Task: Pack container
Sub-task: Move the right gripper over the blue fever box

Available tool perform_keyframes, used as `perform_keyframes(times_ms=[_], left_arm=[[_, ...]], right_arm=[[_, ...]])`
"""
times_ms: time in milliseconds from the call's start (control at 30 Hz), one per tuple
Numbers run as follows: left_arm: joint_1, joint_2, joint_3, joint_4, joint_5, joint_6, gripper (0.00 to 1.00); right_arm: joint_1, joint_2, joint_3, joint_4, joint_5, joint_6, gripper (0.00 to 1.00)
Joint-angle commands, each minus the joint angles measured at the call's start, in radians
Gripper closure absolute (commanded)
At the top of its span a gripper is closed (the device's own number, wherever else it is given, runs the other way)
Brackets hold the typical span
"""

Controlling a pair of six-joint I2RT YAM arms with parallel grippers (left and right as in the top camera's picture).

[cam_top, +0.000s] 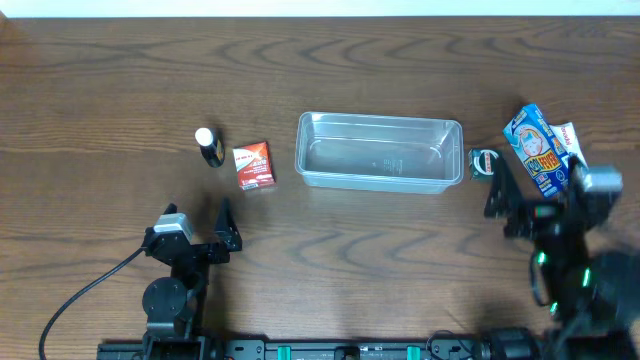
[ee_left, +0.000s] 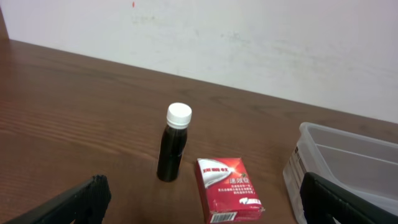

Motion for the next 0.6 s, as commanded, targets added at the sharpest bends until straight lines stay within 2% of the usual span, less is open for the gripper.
perform_keyframes(times_ms=[0, 33, 100, 267, 367, 467, 567], left_arm=[[0.000, -0.005, -0.021, -0.033, -0.001, 0.024, 0.02], [0.000, -0.005, -0.021, -0.033, -0.001, 0.024, 0.02], [0.000, -0.005, -0.021, -0.033, -0.001, 0.024, 0.02], [0.000, -0.005, -0.021, -0.032, -0.001, 0.024, 0.02], [0.000, -0.005, -0.021, -0.033, -0.001, 0.024, 0.02], [0.000, -0.005, -0.021, -0.033, -0.001, 0.024, 0.02], [0.000, -0.005, -0.021, -0.033, -0.001, 0.024, 0.02]], right_arm=[[-0.033, 0.224, 0.229, -0.135, -0.046, -0.126, 0.01], [-0.052, 0.336, 0.360, -0.254, -0.050, -0.138, 0.01], [-0.078, 0.459, 0.509, -0.390, -0.066, -0.138, 0.01], [-0.119, 0.690, 0.791, -0.659, -0.087, -0.138, 0.01], [-0.119, 0.745, 0.845, -0.716, -0.008, -0.140, 0.01], [-0.119, 0.751, 0.842, -0.730, 0.162, -0.189, 0.01], [-0.129, 0.751, 0.842, -0.747, 0.211, -0.306, 0.01]])
